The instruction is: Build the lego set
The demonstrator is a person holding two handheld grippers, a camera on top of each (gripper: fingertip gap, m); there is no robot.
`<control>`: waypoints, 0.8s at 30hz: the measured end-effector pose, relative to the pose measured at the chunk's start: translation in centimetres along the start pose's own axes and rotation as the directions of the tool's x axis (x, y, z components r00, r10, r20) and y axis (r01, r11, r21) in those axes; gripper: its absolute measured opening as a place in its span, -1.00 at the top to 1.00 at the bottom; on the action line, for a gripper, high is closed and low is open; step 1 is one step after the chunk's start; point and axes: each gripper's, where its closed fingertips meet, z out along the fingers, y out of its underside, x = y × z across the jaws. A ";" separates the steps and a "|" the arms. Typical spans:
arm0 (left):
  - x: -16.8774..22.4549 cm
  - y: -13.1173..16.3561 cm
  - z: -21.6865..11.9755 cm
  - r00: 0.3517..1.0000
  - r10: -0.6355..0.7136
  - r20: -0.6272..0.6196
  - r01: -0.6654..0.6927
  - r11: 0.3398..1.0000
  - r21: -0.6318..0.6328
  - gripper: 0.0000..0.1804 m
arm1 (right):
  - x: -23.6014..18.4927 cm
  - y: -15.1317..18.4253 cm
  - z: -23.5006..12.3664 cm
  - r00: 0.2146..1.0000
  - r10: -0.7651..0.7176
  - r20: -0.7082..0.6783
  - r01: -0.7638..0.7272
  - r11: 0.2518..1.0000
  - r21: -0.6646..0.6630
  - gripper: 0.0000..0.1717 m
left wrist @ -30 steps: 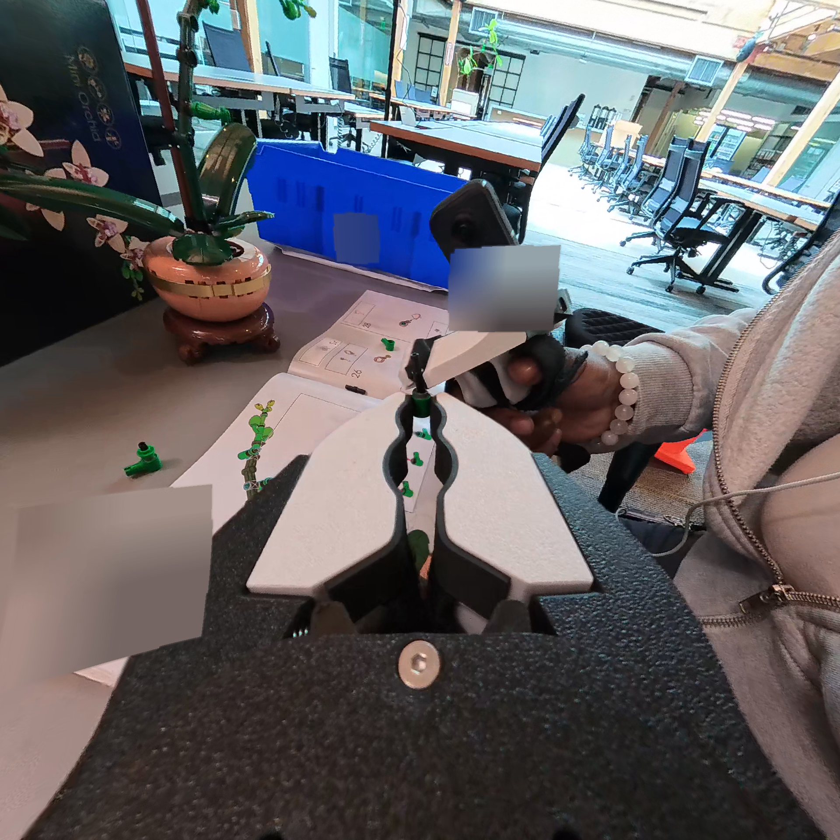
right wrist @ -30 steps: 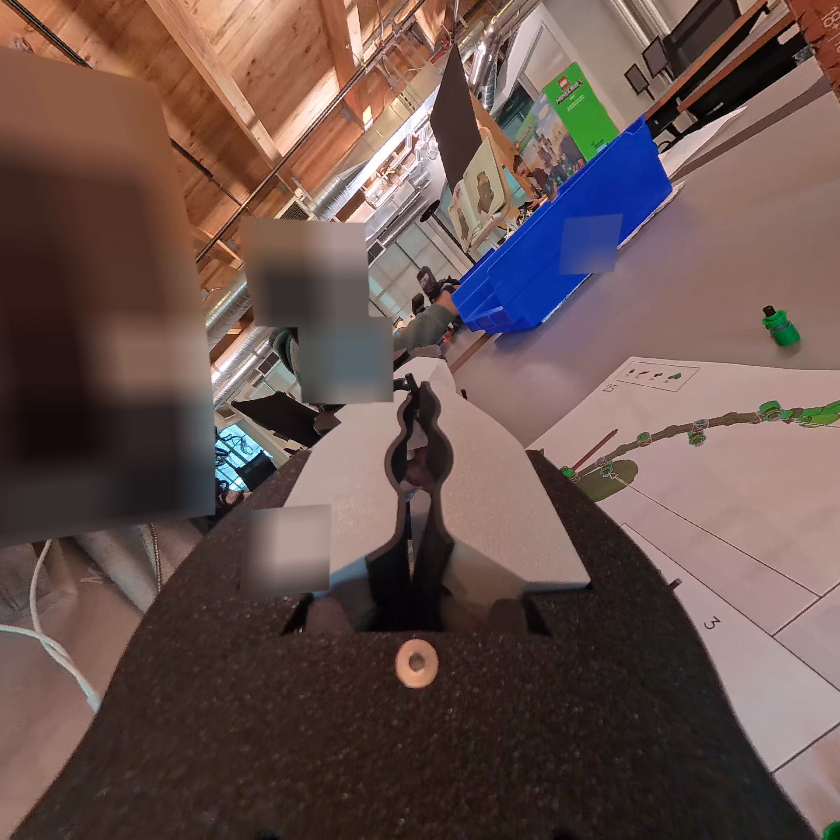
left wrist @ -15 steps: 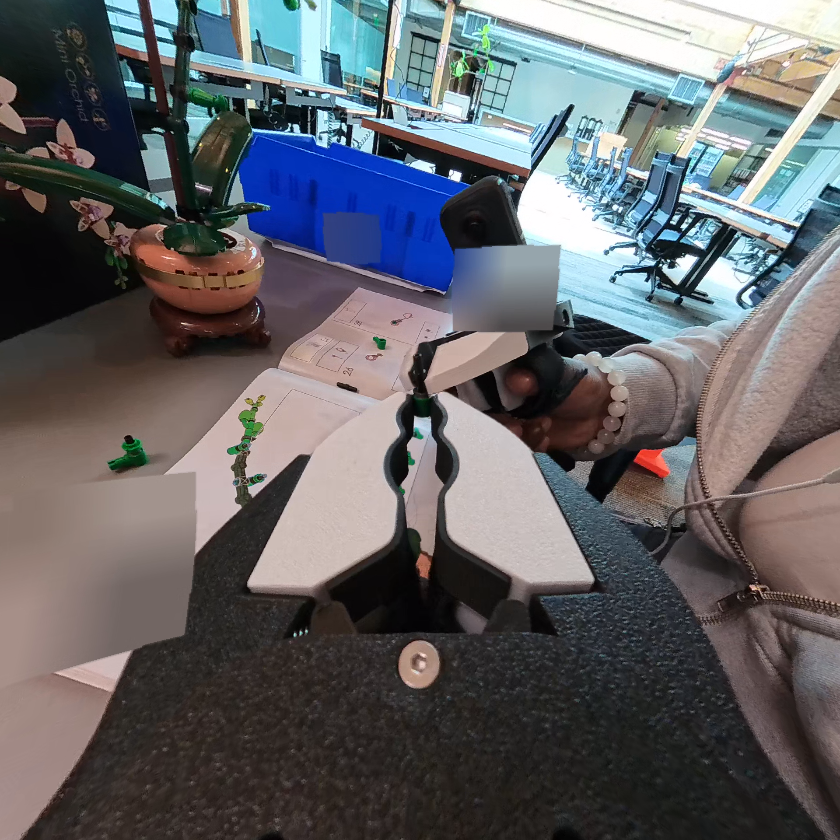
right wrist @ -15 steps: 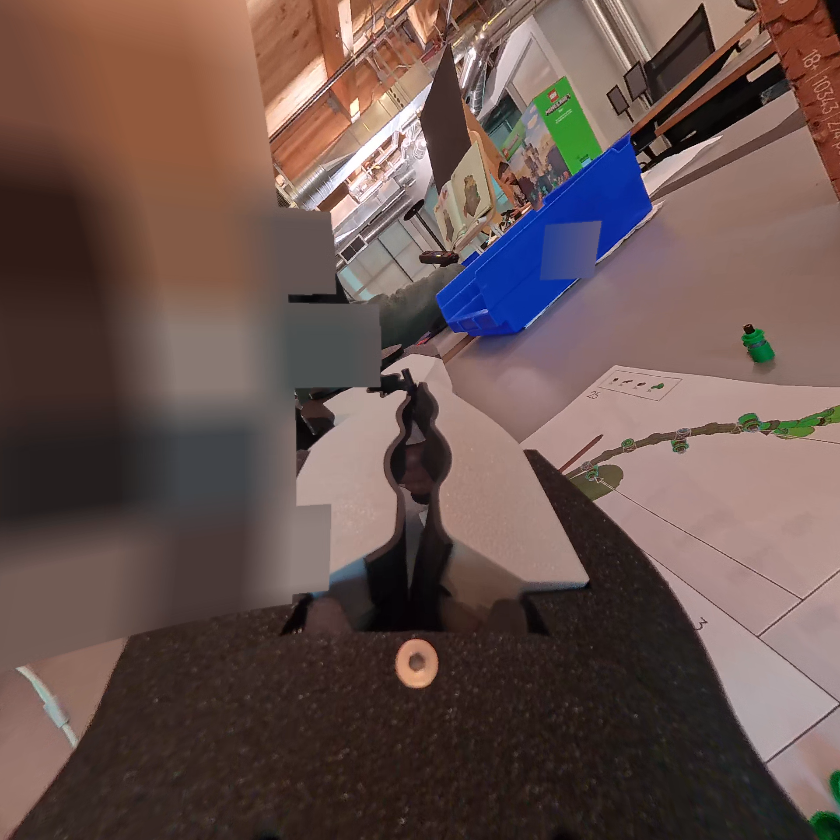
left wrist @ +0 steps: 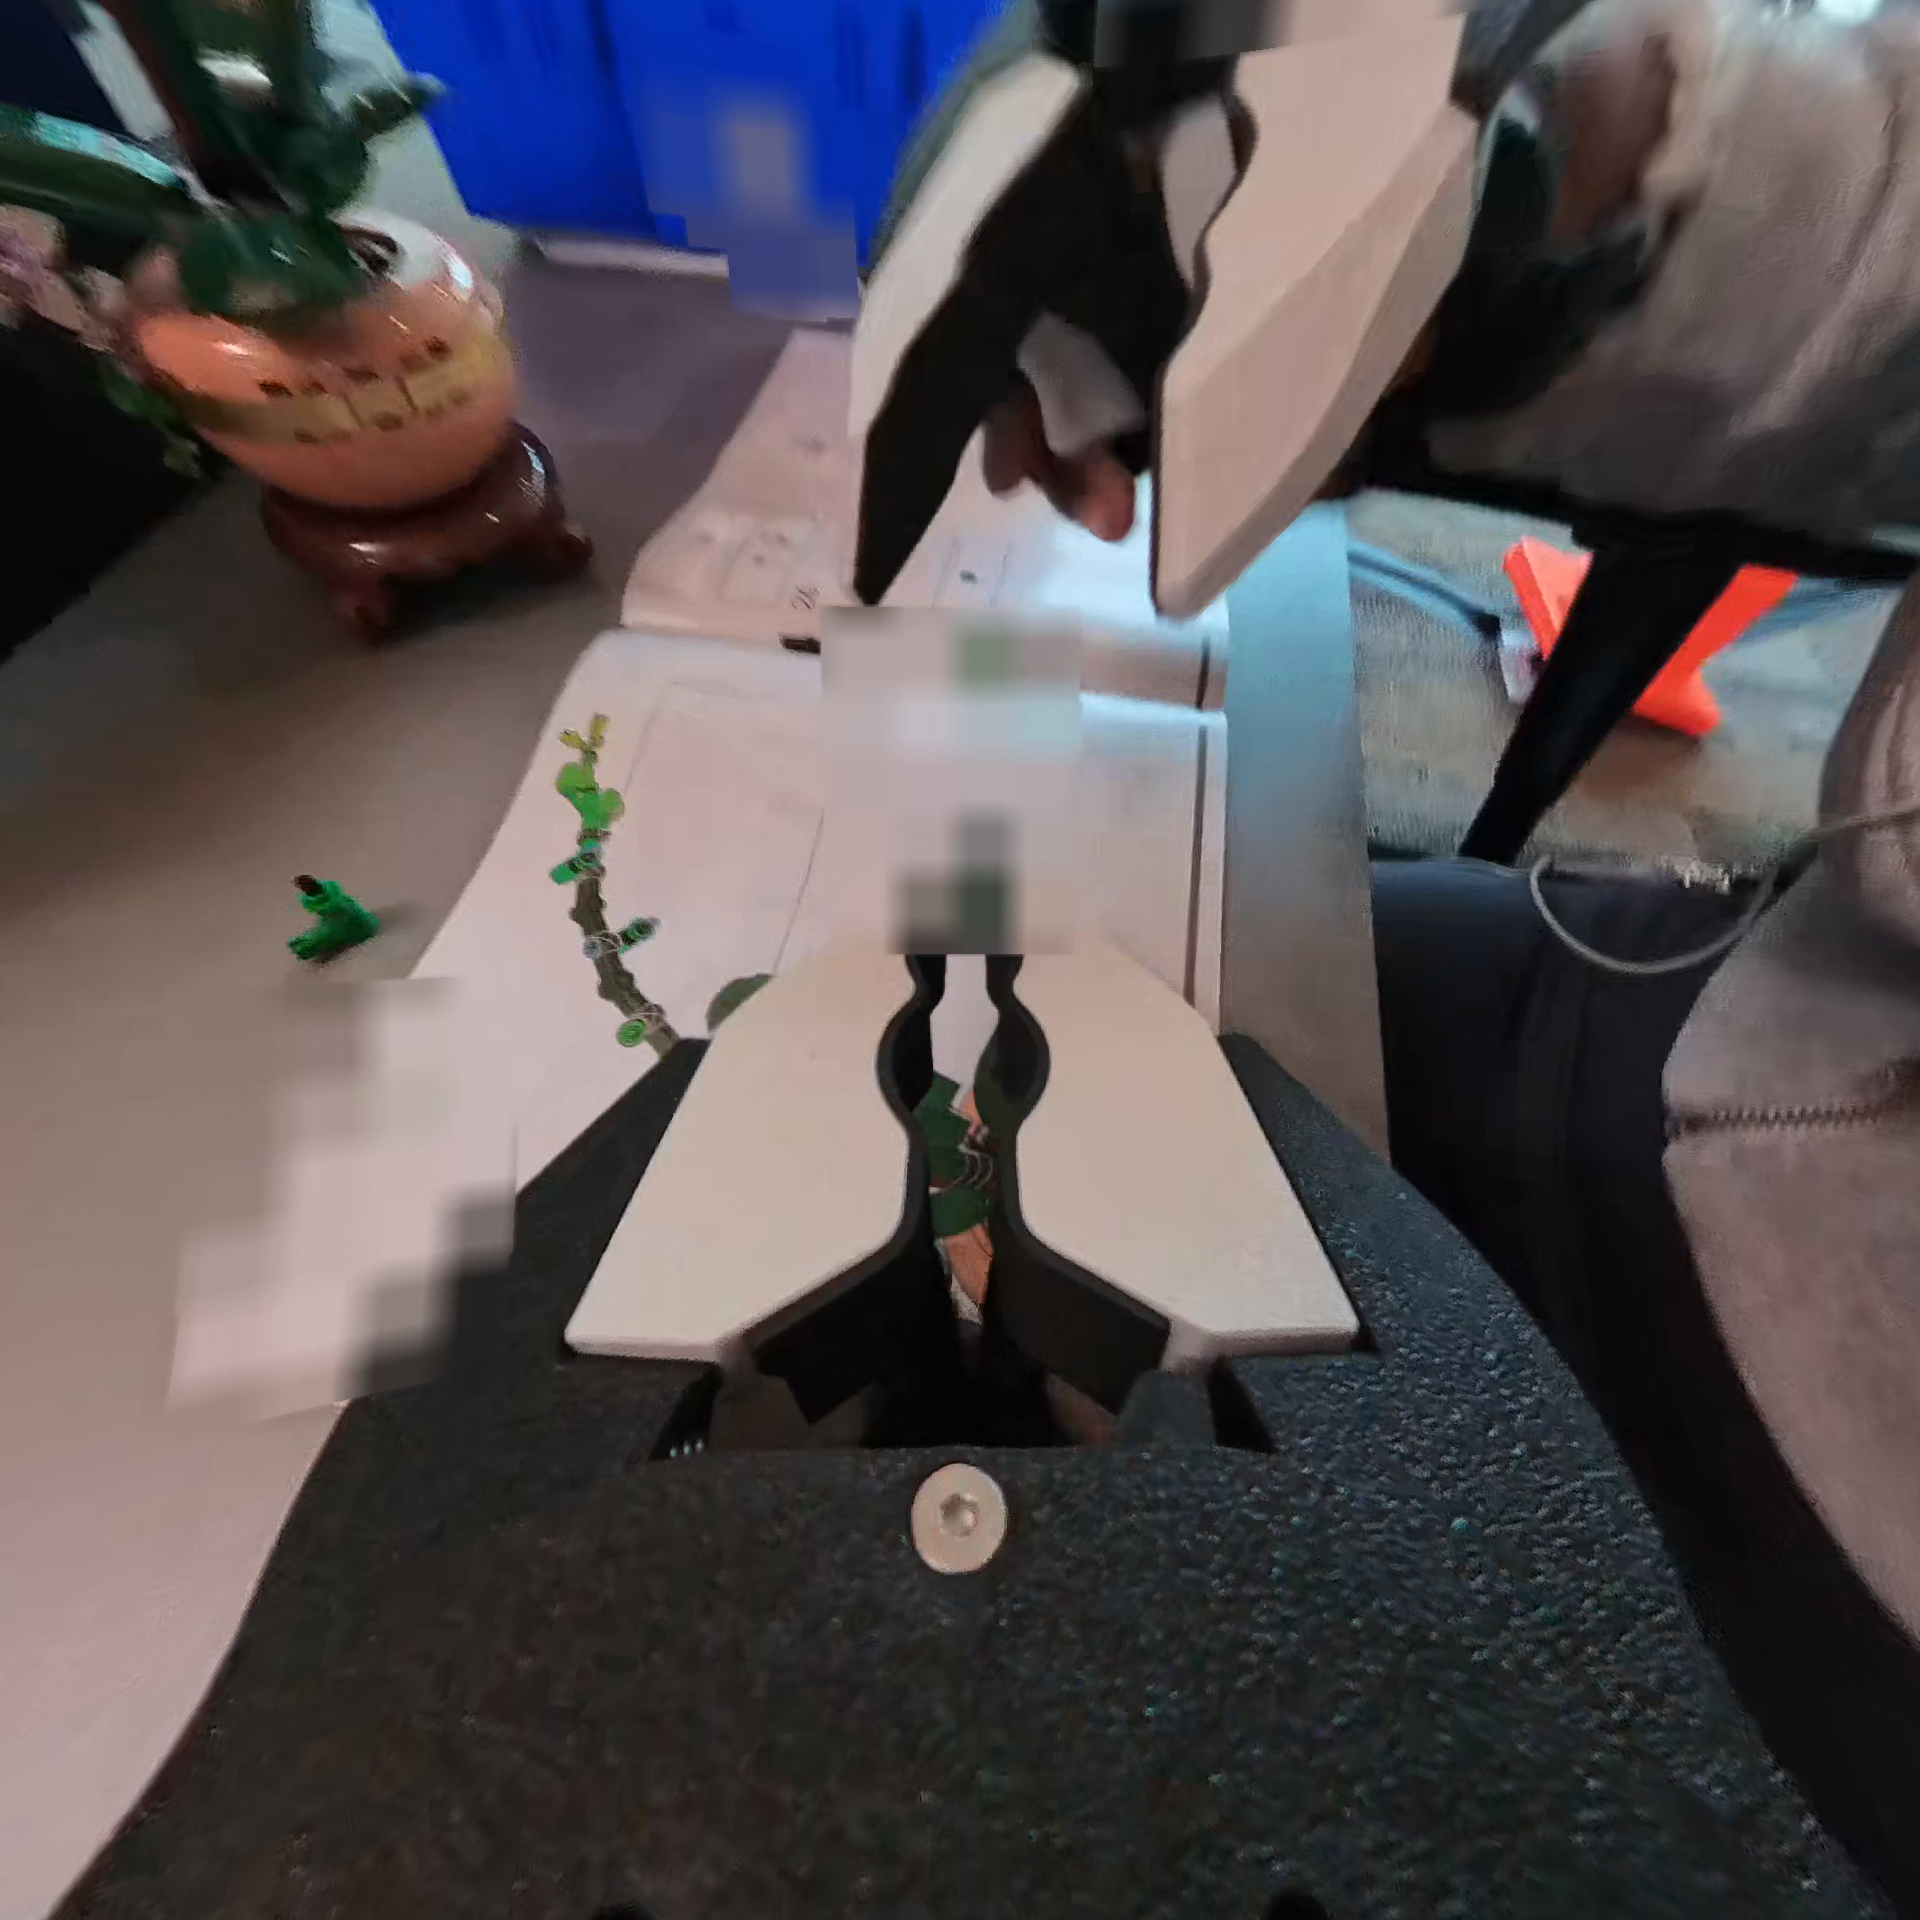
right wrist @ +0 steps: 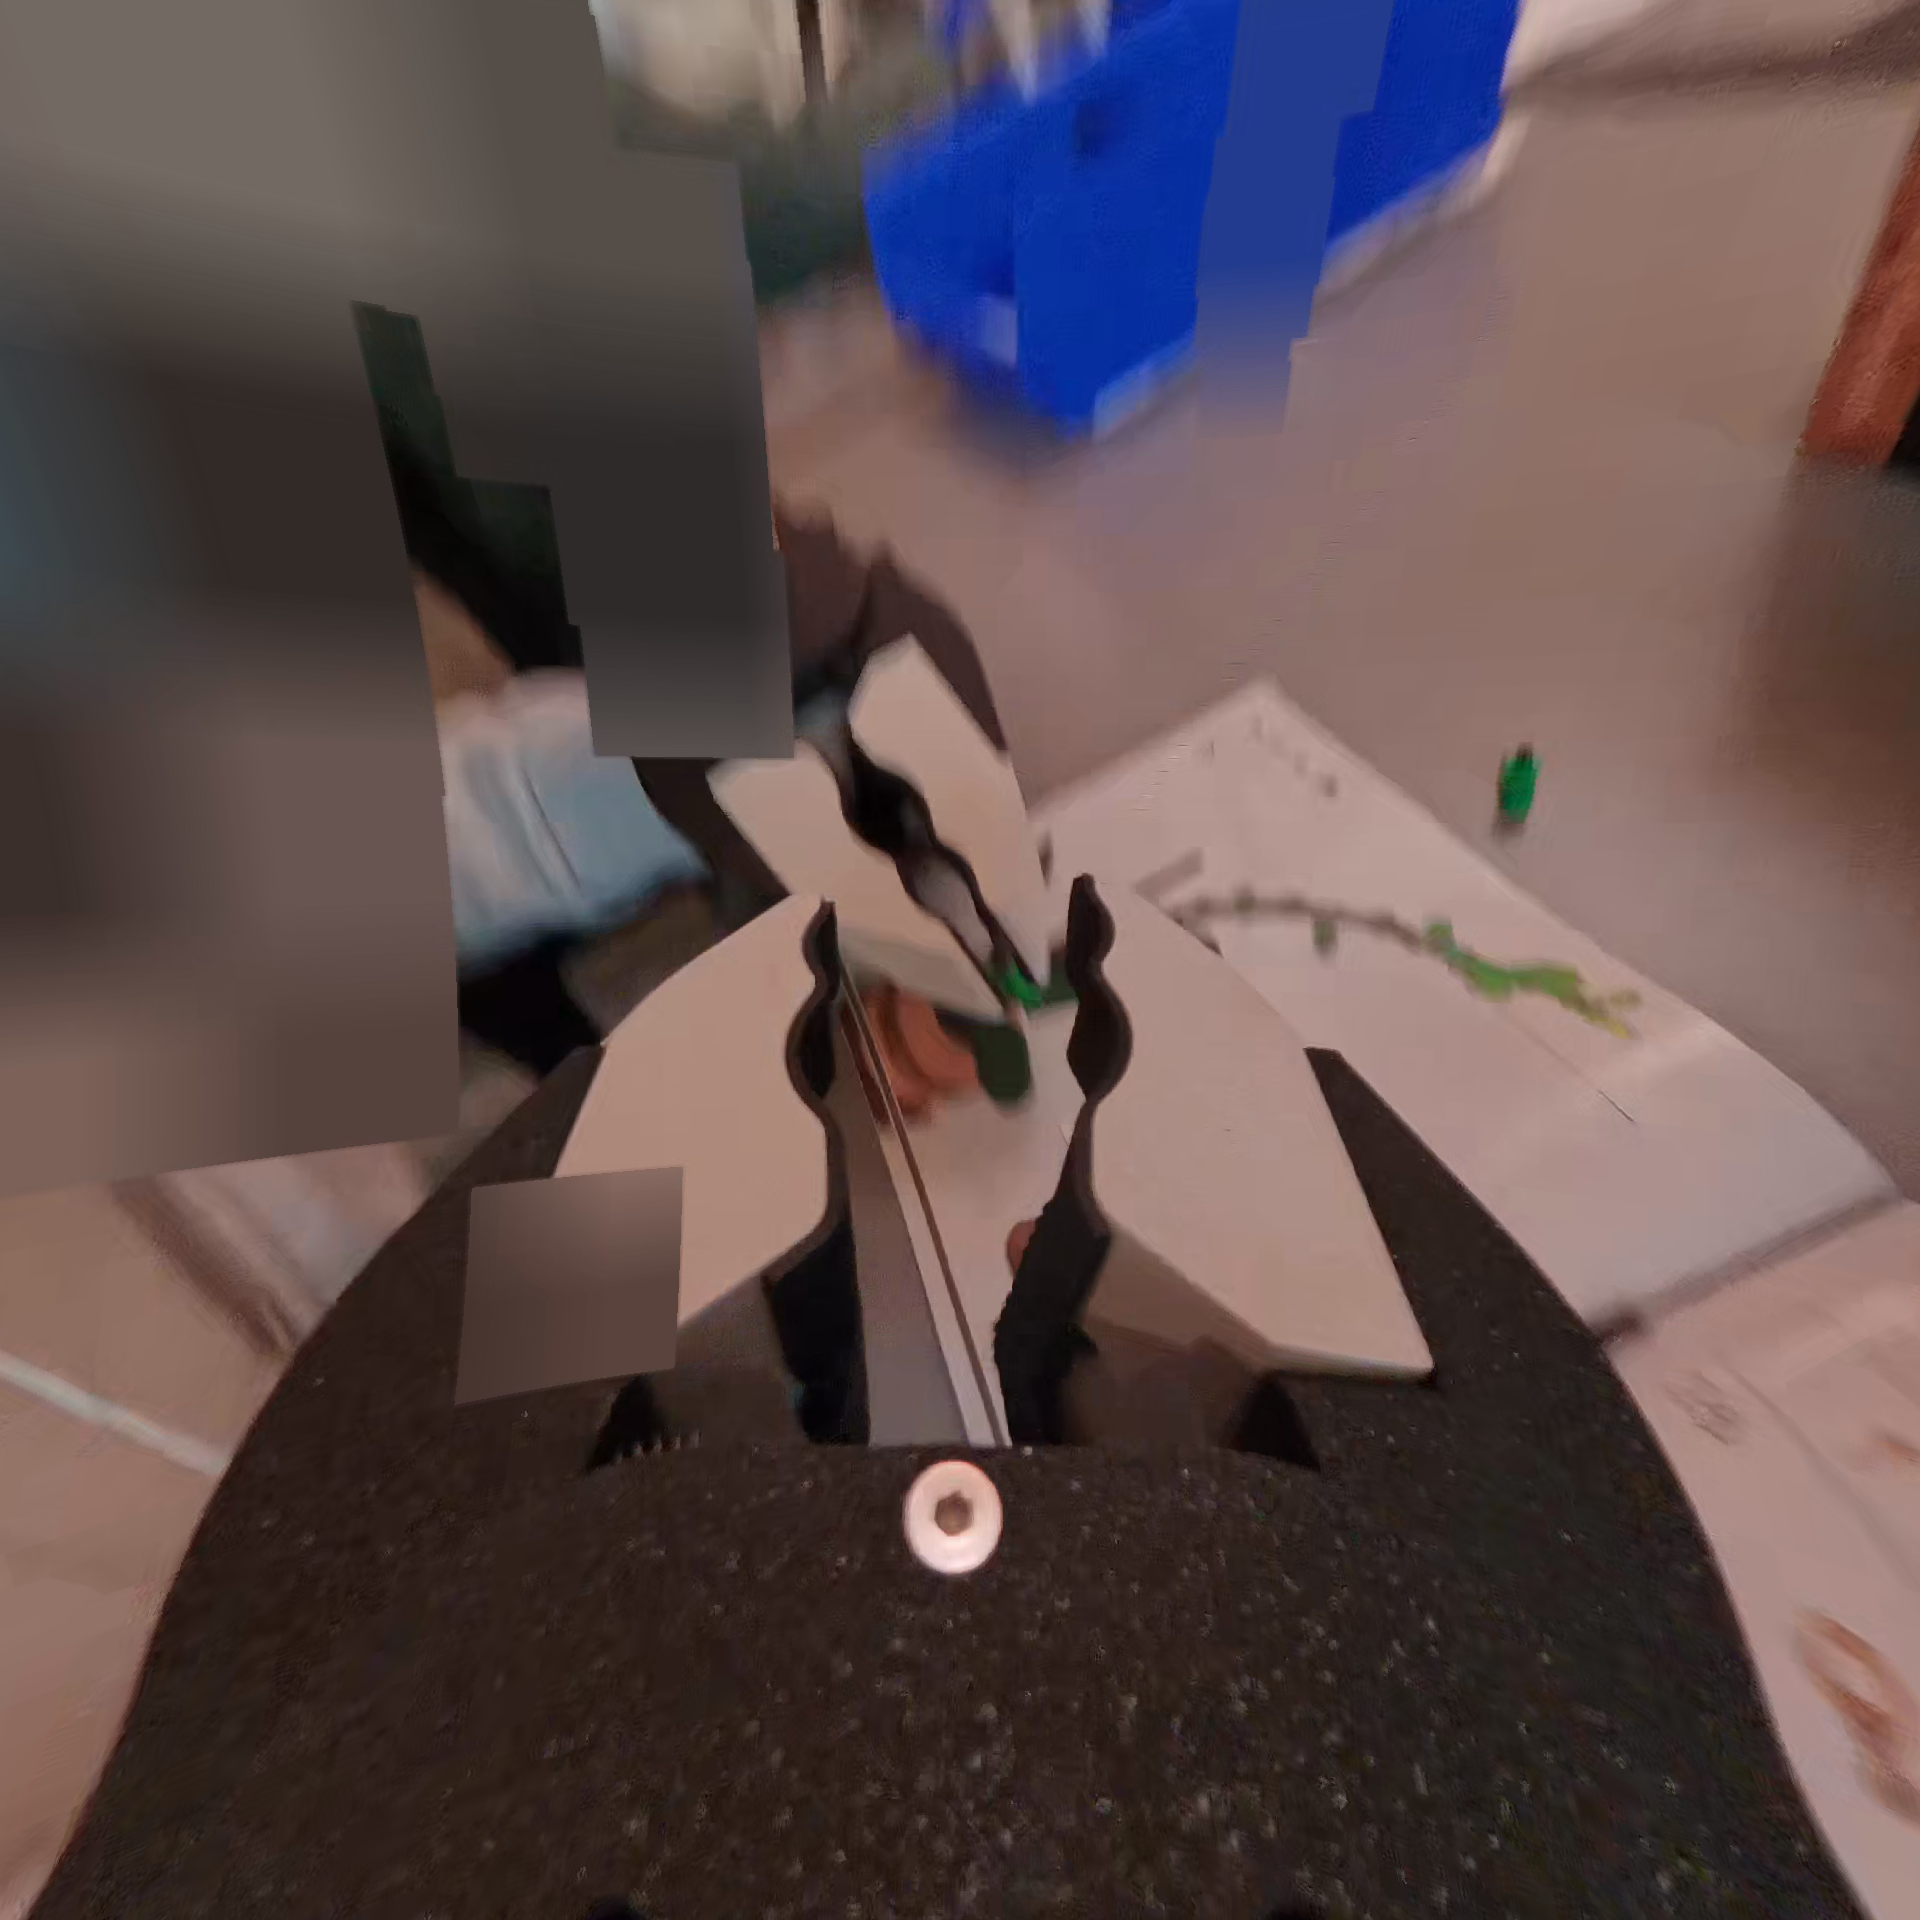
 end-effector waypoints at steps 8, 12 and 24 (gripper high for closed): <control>1.3 3.0 1.1 0.992 0.110 -0.056 -0.119 0.968 -0.222 0.93 | 0.7 4.6 0.5 0.871 -0.471 0.143 0.466 0.698 -0.543 0.79; 1.5 3.4 1.2 0.991 0.116 -0.069 -0.130 0.960 -0.247 0.93 | 0.7 4.9 1.9 0.856 -0.478 0.195 0.506 0.700 -0.504 0.88; 1.6 3.5 1.2 0.992 0.101 -0.077 -0.118 0.961 -0.252 0.93 | 1.3 6.3 2.5 0.845 -0.473 0.250 0.532 0.697 -0.481 0.92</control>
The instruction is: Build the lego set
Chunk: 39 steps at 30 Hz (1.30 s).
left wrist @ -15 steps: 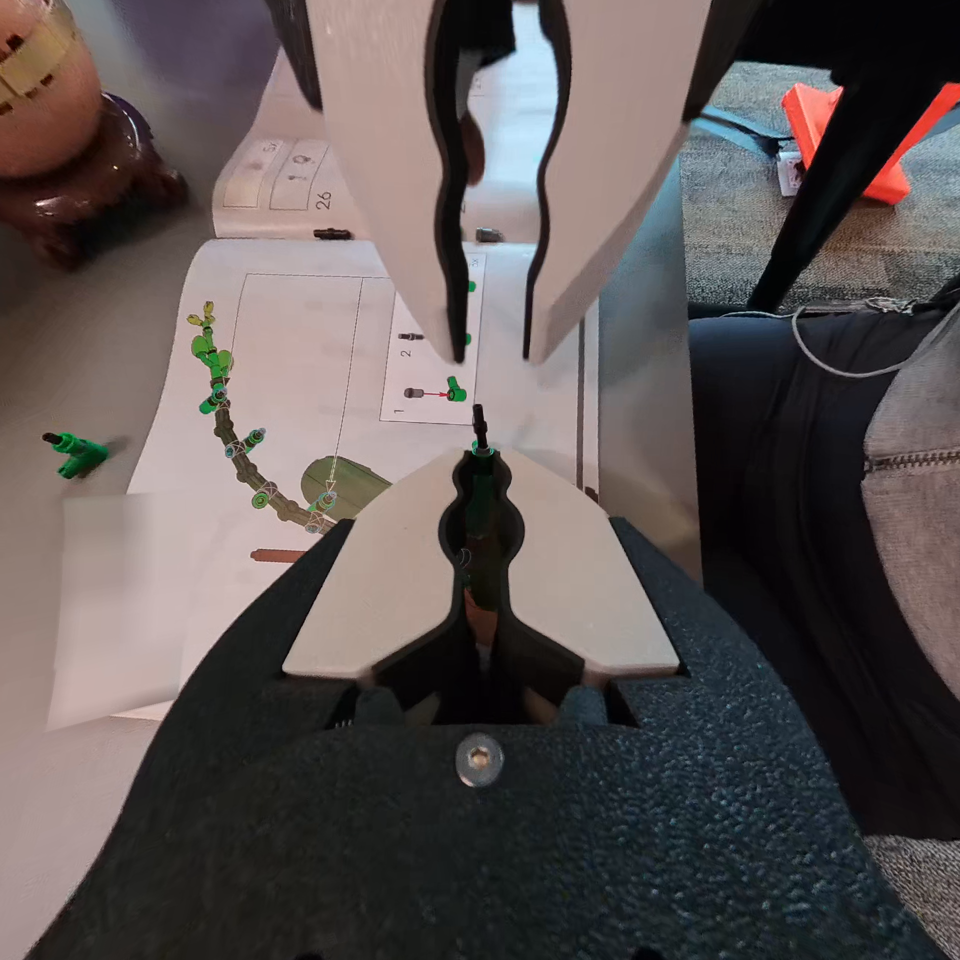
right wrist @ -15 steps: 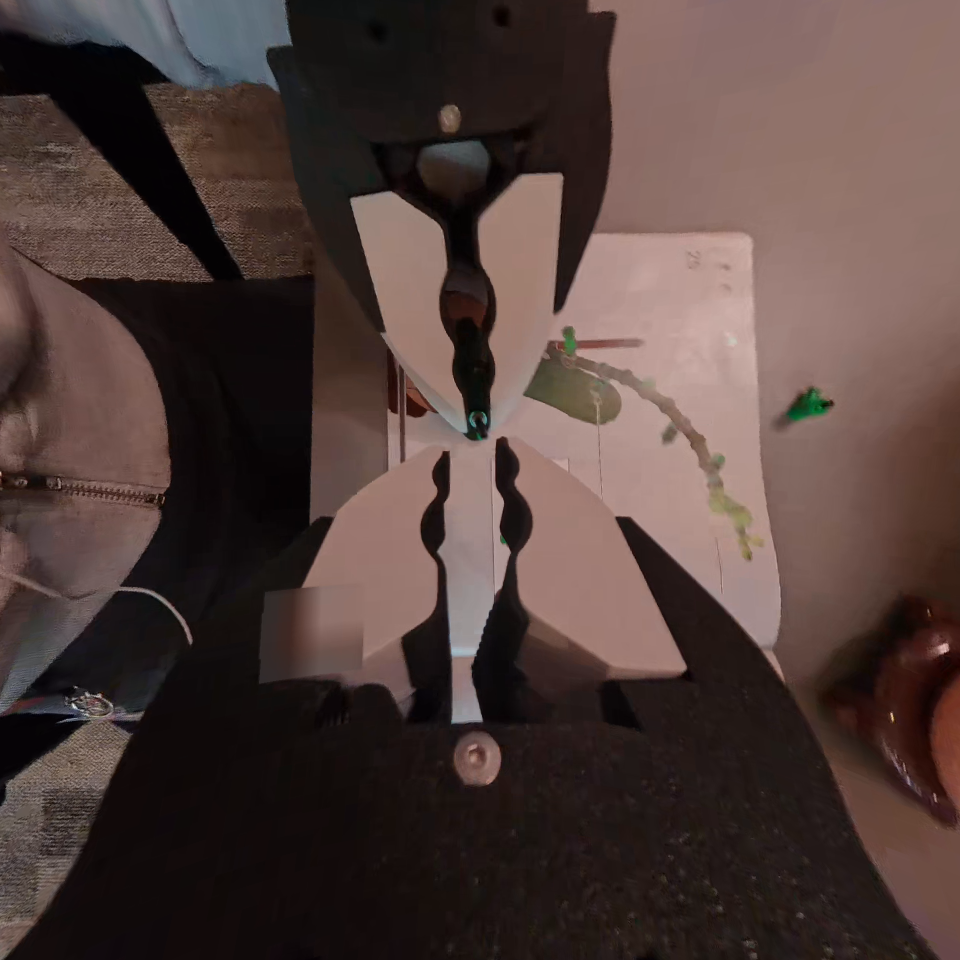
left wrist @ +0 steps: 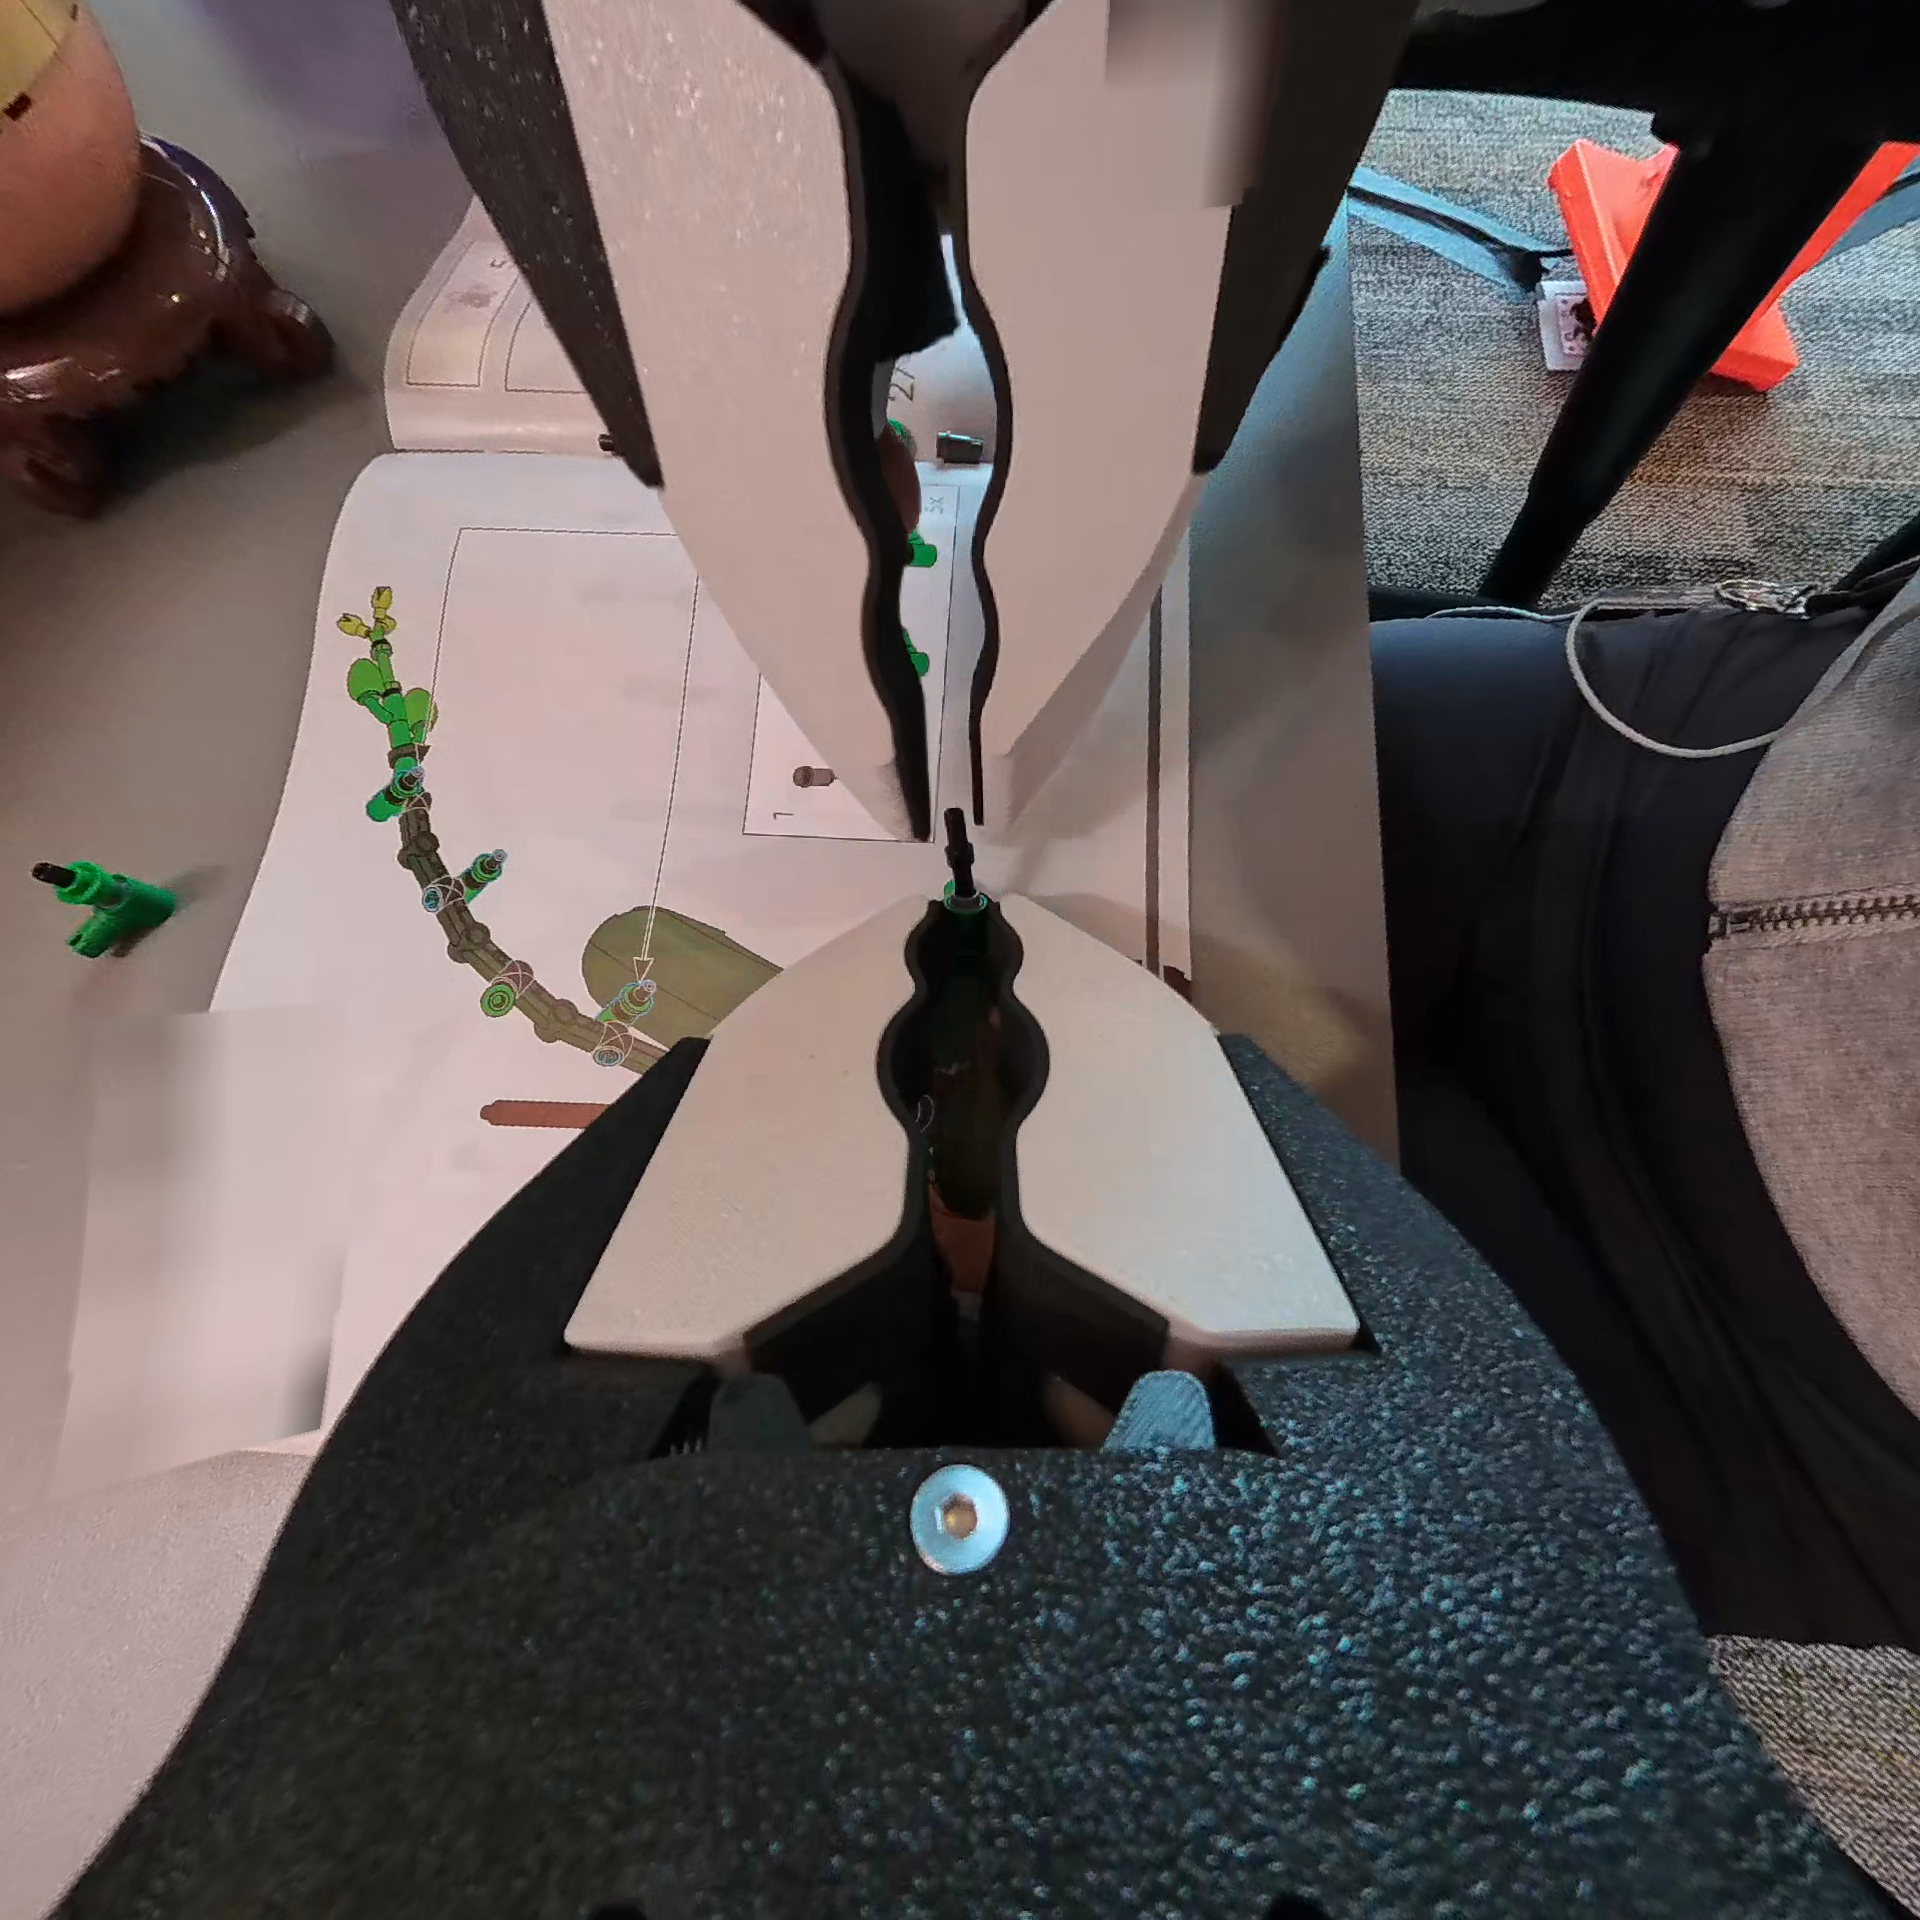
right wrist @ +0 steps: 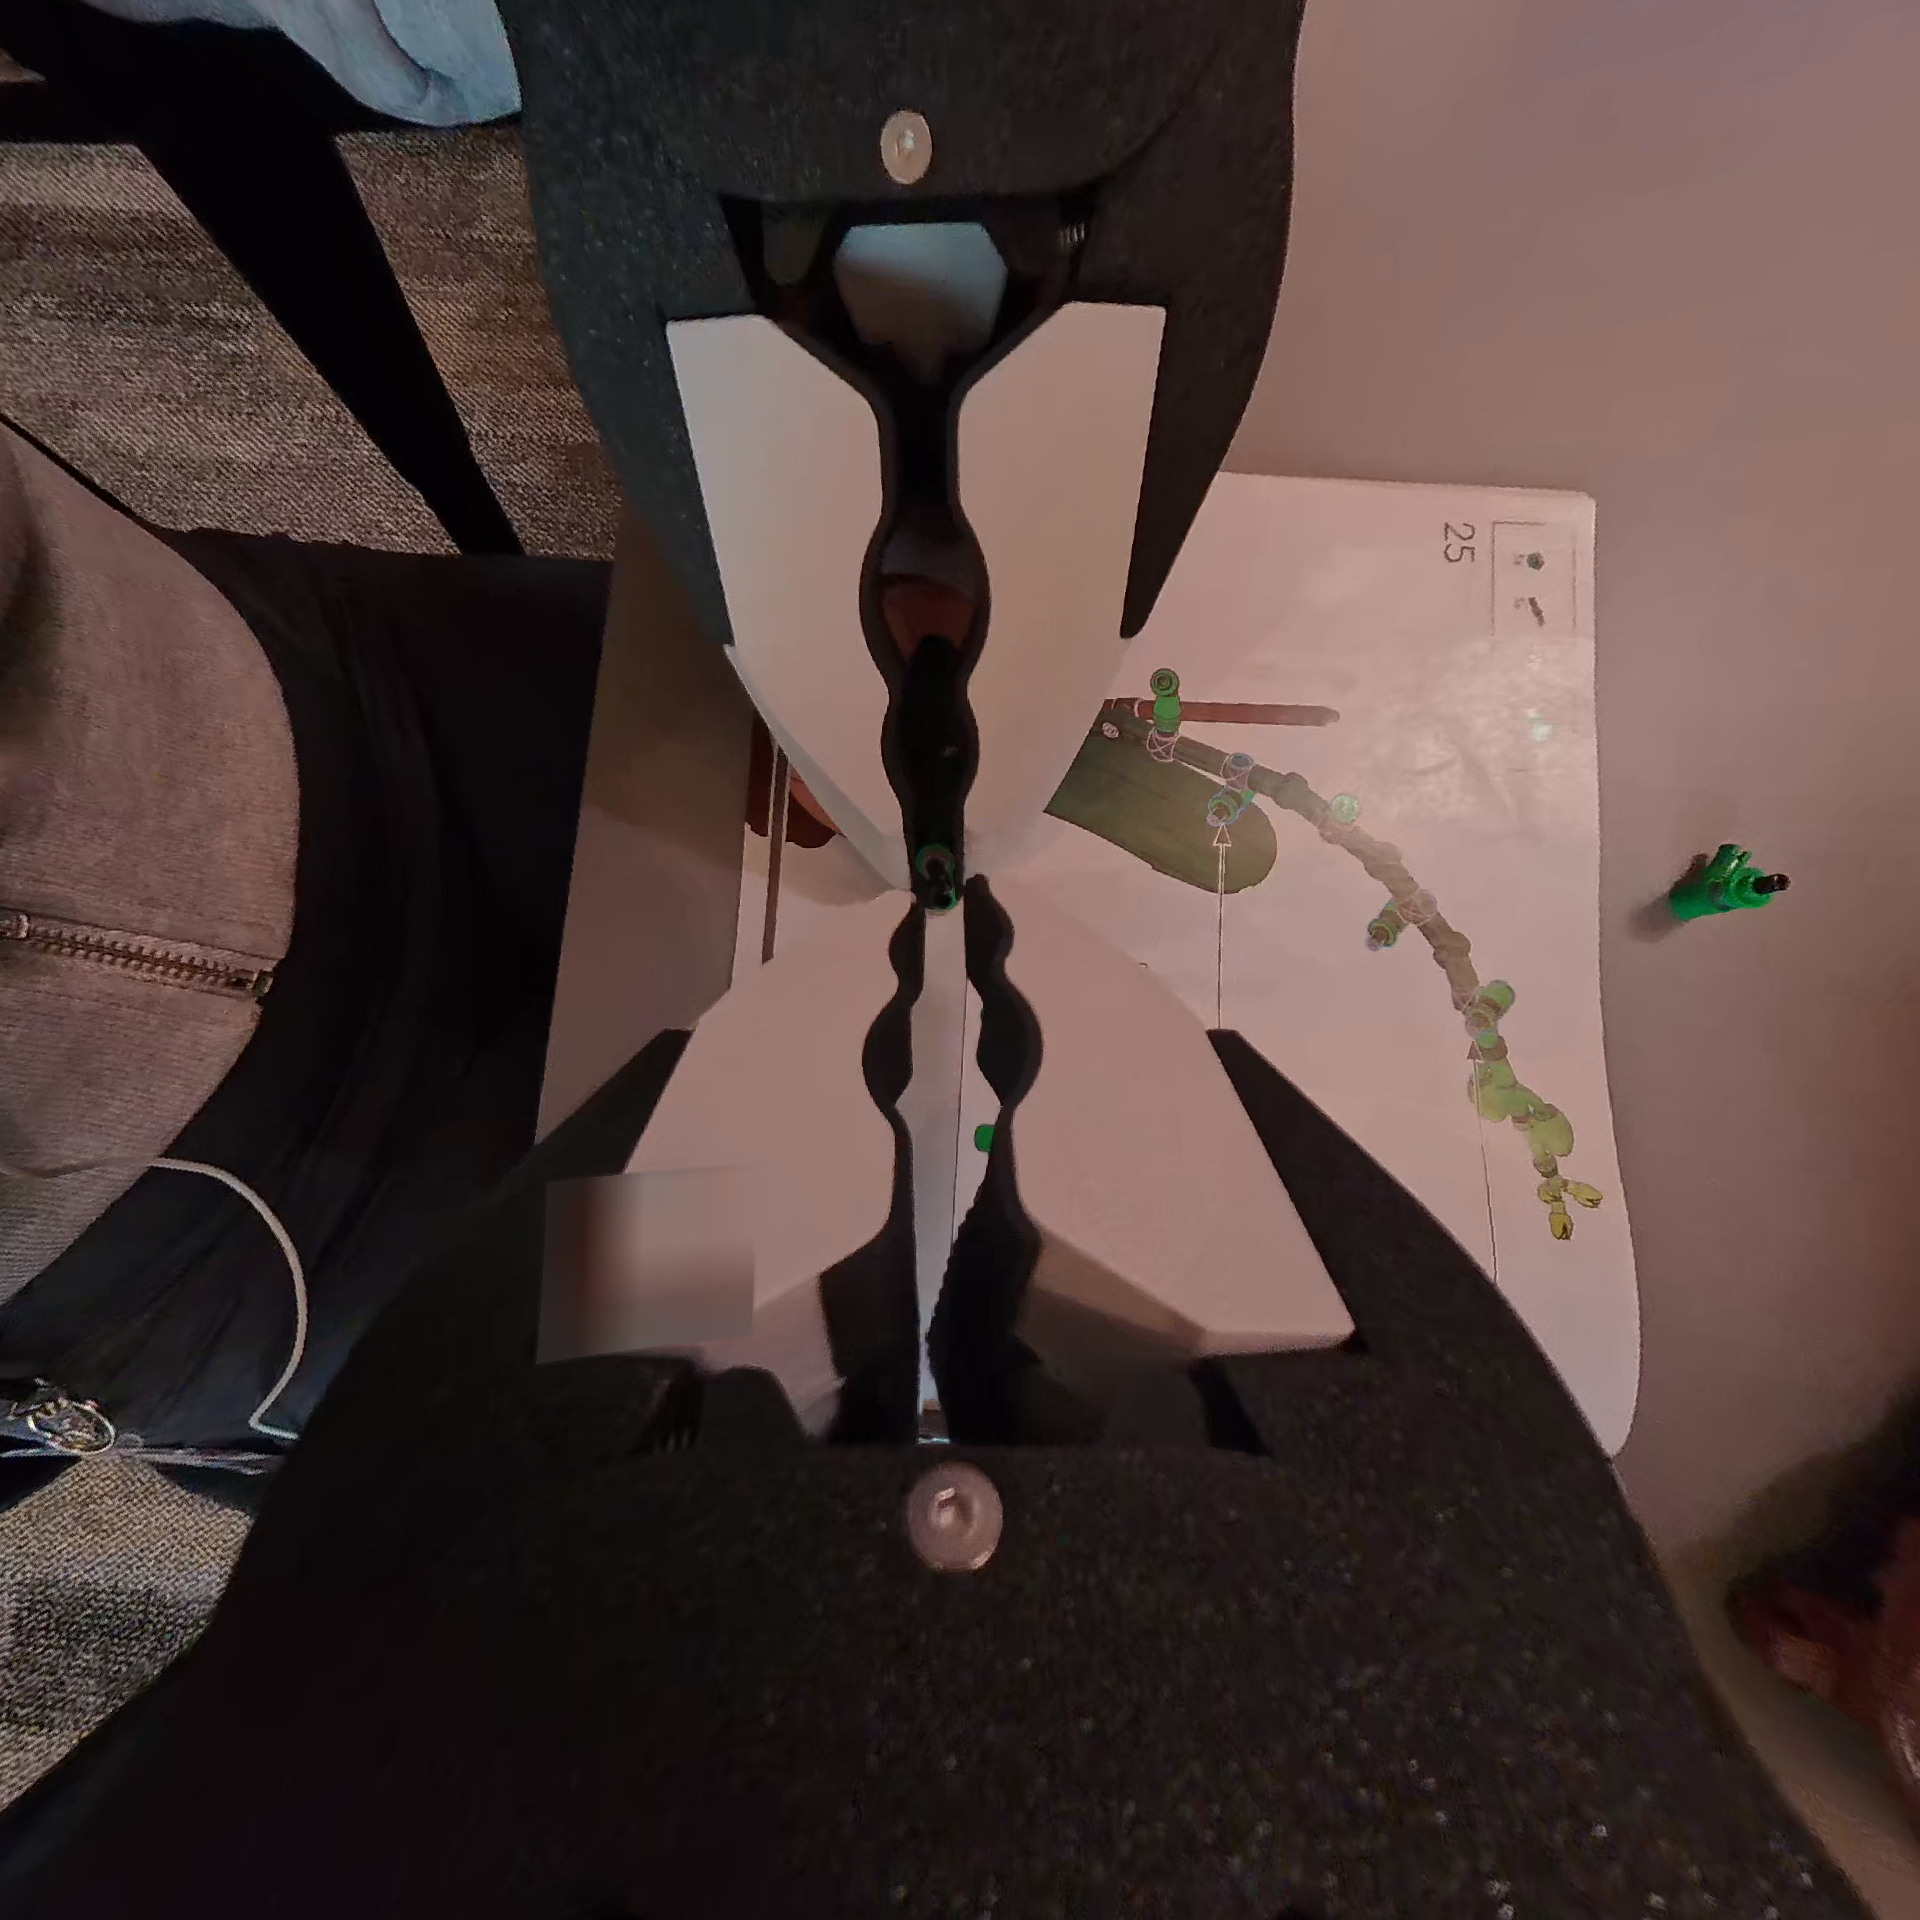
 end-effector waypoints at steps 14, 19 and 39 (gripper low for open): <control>0.0 0.0 0.0 0.999 -0.038 -0.012 0.038 0.999 -0.003 0.93 | 0.0 -0.1 0.0 0.998 -0.047 -0.036 0.047 0.999 -0.020 0.97; 0.0 0.0 0.0 0.998 -0.055 -0.016 0.055 0.998 -0.004 0.93 | -0.1 -0.2 -0.1 0.995 -0.081 -0.063 0.079 0.996 -0.039 0.98; 0.0 0.0 0.0 0.998 -0.057 -0.018 0.057 0.998 -0.004 0.93 | -0.3 -0.1 -0.1 0.995 -0.071 -0.066 0.068 0.997 -0.039 1.00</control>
